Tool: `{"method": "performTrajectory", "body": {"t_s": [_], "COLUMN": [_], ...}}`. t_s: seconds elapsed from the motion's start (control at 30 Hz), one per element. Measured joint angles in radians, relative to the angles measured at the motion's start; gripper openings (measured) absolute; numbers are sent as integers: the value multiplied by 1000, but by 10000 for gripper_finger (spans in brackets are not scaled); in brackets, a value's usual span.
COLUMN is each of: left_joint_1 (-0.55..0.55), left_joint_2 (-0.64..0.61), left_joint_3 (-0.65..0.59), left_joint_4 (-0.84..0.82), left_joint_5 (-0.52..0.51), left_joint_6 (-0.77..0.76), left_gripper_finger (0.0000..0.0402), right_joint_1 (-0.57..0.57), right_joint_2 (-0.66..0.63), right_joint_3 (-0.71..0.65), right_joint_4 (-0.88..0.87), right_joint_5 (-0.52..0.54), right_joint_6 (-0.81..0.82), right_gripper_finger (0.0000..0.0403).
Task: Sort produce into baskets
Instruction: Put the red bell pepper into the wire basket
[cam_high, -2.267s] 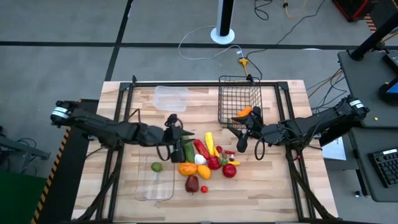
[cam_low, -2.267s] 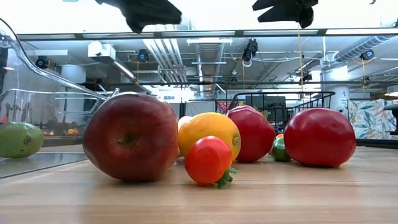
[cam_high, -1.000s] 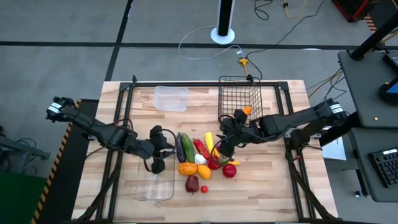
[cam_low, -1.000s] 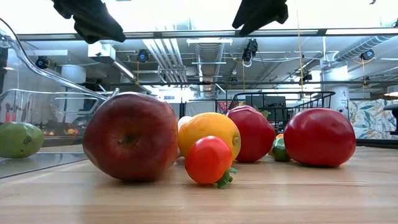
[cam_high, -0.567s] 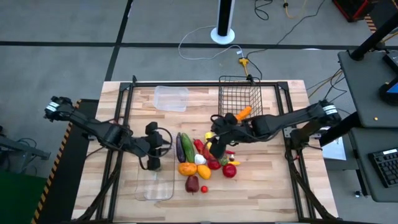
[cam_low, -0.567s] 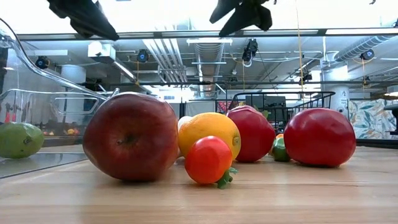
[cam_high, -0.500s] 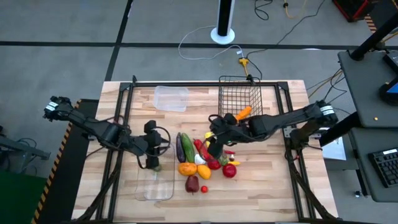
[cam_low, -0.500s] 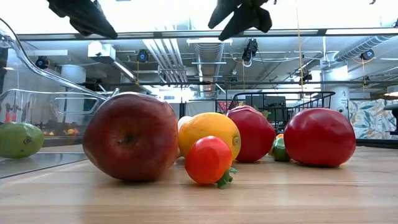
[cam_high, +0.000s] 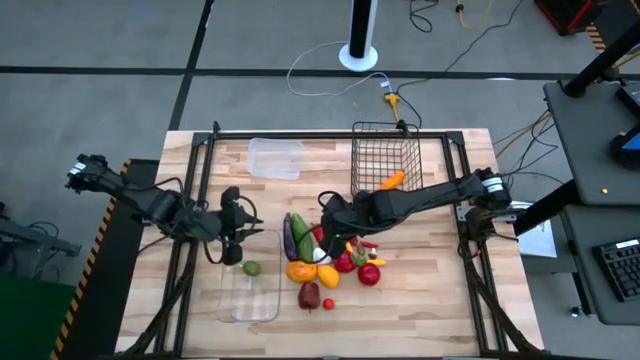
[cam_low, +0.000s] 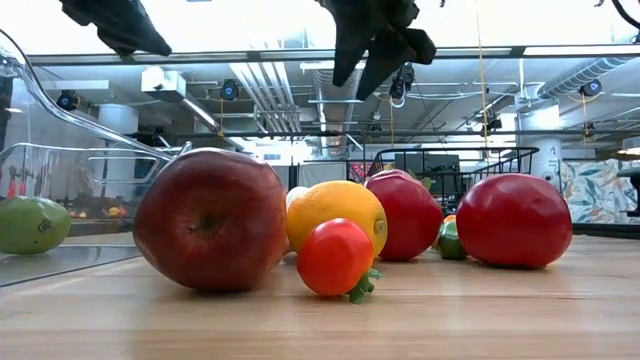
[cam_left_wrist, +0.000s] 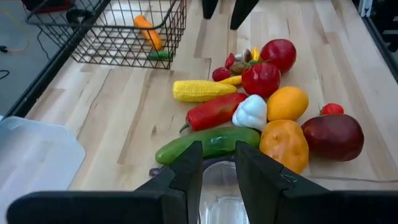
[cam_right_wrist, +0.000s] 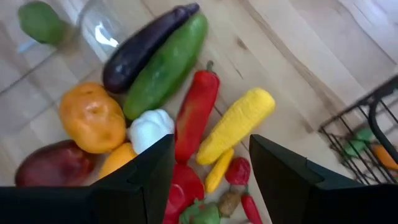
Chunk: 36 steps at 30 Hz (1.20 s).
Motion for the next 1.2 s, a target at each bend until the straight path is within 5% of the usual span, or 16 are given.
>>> {"method": "performTrajectory", "body": {"t_s": [1.2], "left_joint_1": [0], "left_joint_2": [11], "left_joint_3": [-20], "left_joint_4": [29], "left_joint_5": [-3], "left_joint_6": [-33], "left_gripper_finger": [78], "right_joint_1": [0], "right_joint_2": [-7], "right_joint_3": [0], "right_joint_4": [-32], "right_joint_5": [-8], "right_joint_6": [-16], "right_gripper_finger": [199]}}
